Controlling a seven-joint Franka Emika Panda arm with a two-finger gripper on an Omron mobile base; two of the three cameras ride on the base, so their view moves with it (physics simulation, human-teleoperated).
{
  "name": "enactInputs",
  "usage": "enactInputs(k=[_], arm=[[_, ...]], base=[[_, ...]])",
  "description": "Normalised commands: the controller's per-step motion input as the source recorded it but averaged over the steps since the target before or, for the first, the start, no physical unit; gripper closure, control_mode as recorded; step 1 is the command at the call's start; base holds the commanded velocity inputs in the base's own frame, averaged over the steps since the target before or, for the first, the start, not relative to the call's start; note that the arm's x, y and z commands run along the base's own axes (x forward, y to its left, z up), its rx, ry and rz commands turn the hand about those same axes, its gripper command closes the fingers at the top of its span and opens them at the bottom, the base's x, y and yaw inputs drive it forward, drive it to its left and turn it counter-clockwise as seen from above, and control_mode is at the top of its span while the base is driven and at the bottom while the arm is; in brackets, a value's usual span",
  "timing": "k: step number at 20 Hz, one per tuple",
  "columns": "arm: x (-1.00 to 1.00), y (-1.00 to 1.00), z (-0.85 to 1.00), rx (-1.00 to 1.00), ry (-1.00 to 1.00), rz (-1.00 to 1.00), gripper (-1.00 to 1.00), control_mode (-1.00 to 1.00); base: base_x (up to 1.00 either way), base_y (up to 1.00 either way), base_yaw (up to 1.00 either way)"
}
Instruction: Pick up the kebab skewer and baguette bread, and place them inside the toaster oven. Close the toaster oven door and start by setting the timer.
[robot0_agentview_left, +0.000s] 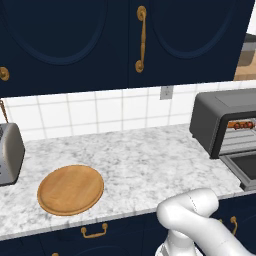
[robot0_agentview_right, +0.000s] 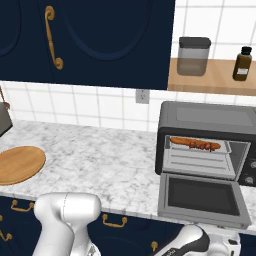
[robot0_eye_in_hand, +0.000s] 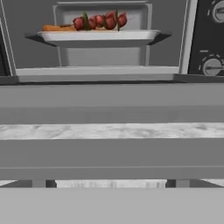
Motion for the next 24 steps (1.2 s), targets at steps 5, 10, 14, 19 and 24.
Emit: enactInputs(k=[5,10,14,19,24], arm=[[0.04,0.00,0.46,0.00,-0.08,0.00,-1.00,-1.00],[0.07,0.00,0.45,0.00,-0.09,0.00,-1.00,-1.00],[0.14,0.00,0.42,0.00,-0.08,0.00,-1.00,-1.00],[0.16,0.00,0.29,0.00,-0.03,0.00,-1.00,-1.00],[0.14,0.00,0.22,0.00,-0.01,0.00,-1.00,-1.00]], base=[[0.00,0.00,0.00],[0.00,0.00,0.00],[0.00,0.00,0.00],[0.00,0.00,0.00],[0.00,0.00,0.00]])
